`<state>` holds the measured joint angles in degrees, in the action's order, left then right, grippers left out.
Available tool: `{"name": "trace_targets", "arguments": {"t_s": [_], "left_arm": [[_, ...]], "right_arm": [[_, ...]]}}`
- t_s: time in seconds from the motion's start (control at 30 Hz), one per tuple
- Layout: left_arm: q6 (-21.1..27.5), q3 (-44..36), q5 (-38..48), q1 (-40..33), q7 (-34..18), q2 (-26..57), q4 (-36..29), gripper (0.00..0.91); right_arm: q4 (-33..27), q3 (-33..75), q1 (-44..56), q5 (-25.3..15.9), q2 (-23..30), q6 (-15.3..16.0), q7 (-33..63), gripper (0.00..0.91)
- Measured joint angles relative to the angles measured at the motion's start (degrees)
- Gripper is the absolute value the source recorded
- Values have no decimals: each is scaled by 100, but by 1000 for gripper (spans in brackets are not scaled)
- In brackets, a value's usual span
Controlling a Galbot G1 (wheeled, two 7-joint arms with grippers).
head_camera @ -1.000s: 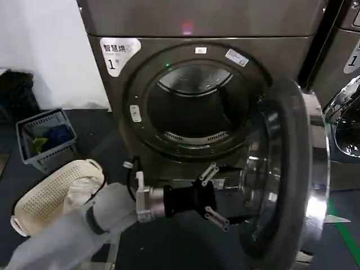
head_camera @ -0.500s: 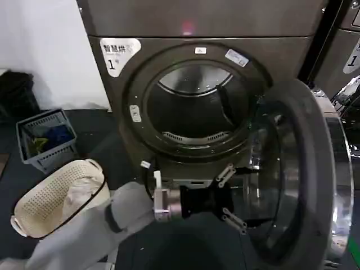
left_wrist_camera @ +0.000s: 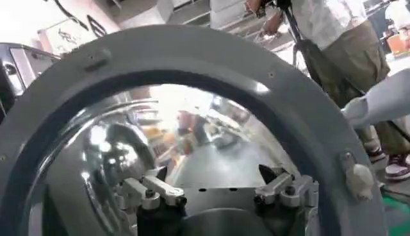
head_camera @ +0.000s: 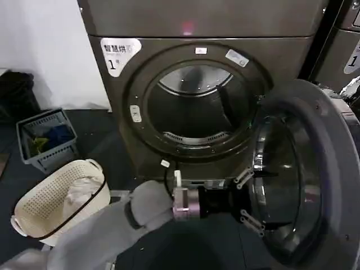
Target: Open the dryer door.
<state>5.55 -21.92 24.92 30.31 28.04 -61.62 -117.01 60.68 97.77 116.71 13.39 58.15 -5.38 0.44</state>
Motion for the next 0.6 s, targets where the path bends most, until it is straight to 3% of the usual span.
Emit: {"name": "trace_targets", "arguments": {"t_s": [0.3, 0.4, 0.6], "left_arm": [[-11, -240, -86, -205, -34, -393, 456, 907], [-15, -272, -125, -228, -36, -476, 584, 907], [19, -341, -190, -342, -214, -724, 843, 907]], "right_arm": [[227, 319, 146, -484, 267, 968, 283, 907], [310, 407, 165, -493, 314, 1129, 334, 907], [386, 461, 195, -475, 387, 1150, 299, 907]]}}
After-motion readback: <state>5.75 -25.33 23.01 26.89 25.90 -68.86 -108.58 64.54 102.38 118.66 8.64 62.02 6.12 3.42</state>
